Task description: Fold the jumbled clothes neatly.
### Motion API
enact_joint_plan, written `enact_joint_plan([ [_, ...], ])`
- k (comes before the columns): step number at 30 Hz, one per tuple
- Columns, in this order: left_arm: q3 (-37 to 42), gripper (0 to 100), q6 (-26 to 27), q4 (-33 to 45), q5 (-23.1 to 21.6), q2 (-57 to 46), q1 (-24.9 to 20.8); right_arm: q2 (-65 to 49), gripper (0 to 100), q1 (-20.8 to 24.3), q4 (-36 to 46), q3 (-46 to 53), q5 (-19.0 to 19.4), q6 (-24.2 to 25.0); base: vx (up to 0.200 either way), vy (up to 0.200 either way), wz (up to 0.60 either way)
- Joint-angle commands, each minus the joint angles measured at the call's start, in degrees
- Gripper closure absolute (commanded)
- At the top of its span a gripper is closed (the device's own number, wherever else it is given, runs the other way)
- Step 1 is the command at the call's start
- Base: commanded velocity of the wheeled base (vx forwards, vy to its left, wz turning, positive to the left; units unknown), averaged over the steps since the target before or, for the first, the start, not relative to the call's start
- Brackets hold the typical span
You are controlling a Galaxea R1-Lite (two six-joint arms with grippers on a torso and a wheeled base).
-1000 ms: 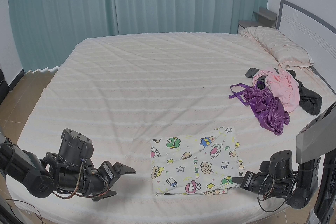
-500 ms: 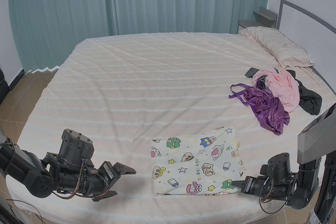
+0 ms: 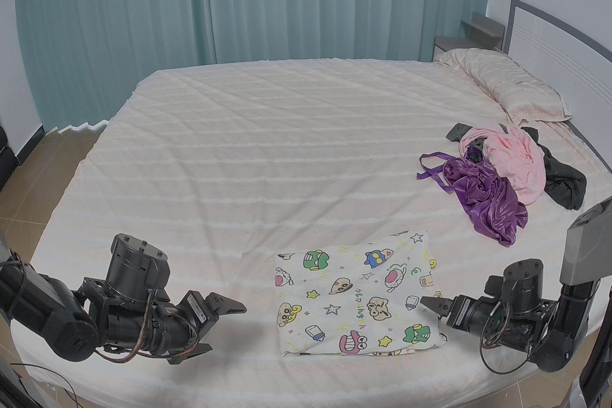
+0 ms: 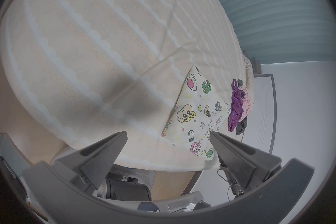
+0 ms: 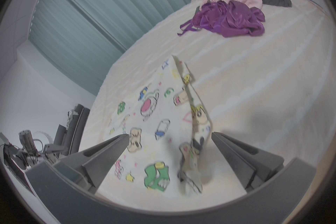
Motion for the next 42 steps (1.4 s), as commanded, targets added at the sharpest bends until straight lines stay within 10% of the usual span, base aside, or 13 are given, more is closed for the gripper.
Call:
enact_joint_plan([
  [1, 0.4, 0, -0.5, -1.0, -0.2, -0.1, 0.3, 1.4, 0, -3.5, 0.4, -4.9, 0.7, -0.2, 0.2, 0.0, 0.0],
  [42, -19.5, 0, 14.0, -7.9, 4.4, 26.7, -6.5, 13.4, 0, -5.2, -0.7, -11.9, 15.8, -4.3, 0.034, 0.0, 0.0],
])
